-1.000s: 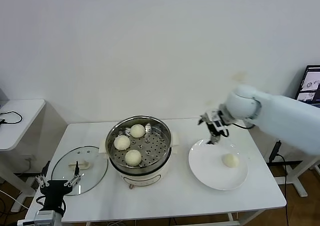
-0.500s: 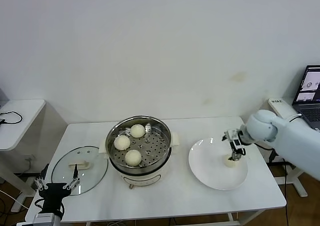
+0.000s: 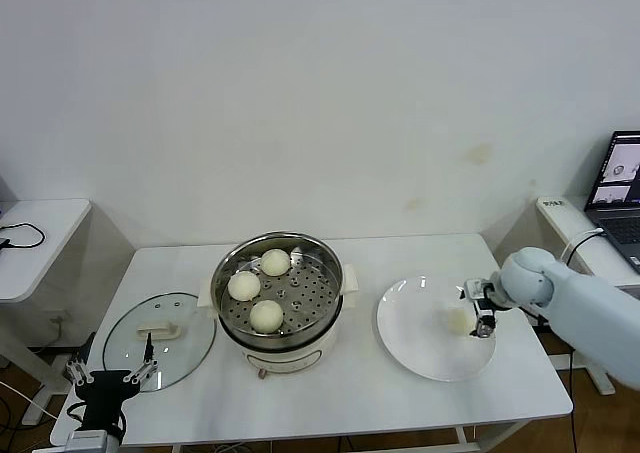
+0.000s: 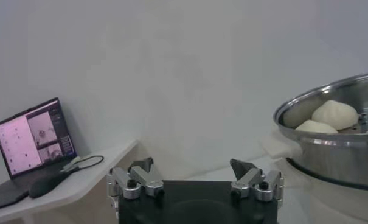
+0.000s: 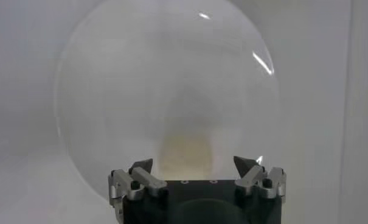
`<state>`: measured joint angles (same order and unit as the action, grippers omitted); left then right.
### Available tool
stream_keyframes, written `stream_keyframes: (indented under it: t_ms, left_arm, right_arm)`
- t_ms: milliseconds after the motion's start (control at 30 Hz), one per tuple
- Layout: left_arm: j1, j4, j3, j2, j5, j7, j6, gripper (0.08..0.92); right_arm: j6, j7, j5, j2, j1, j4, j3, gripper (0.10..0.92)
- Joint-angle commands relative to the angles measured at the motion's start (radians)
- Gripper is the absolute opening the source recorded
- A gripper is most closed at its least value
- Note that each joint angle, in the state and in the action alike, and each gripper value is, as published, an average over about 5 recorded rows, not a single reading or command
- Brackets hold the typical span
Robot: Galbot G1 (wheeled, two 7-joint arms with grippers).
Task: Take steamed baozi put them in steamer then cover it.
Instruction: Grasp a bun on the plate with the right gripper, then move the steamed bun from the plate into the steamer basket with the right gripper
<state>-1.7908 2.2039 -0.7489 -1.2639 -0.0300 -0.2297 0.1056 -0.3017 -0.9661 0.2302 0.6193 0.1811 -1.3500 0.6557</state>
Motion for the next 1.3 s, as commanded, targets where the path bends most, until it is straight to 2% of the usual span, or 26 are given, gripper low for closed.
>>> stream_keyframes:
  t_ms: [33, 300, 567, 867, 1300]
  left_arm:
    - [0.000, -0.001, -0.001, -0.001, 0.000, 0.001, 0.000, 0.823]
    - [0.000, -0.003, -0.002, -0.003, 0.001, 0.001, 0.000, 0.823]
    - [0.001, -0.003, -0.001, -0.005, 0.001, 0.001, 0.000, 0.823]
    - [-0.002, -0.002, -0.001, -0.006, 0.000, 0.001, 0.000, 0.823]
    - [-0.001, 0.003, 0.000, -0.005, -0.002, 0.000, -0.001, 0.823]
  right_arm:
    - [0.011, 0.009, 0.043, 0.075, 0.075, 0.097, -0.077, 0.823]
    - [0.006, 0.008, 0.046, 0.101, 0.067, 0.111, -0.074, 0.813]
    - [-0.002, -0.010, 0.047, 0.092, 0.062, 0.105, -0.070, 0.689]
    - [-0.002, -0.042, 0.034, 0.067, 0.027, 0.081, -0.054, 0.630]
    - [-0.062, -0.085, -0.173, -0.026, -0.285, -0.064, 0.163, 0.602]
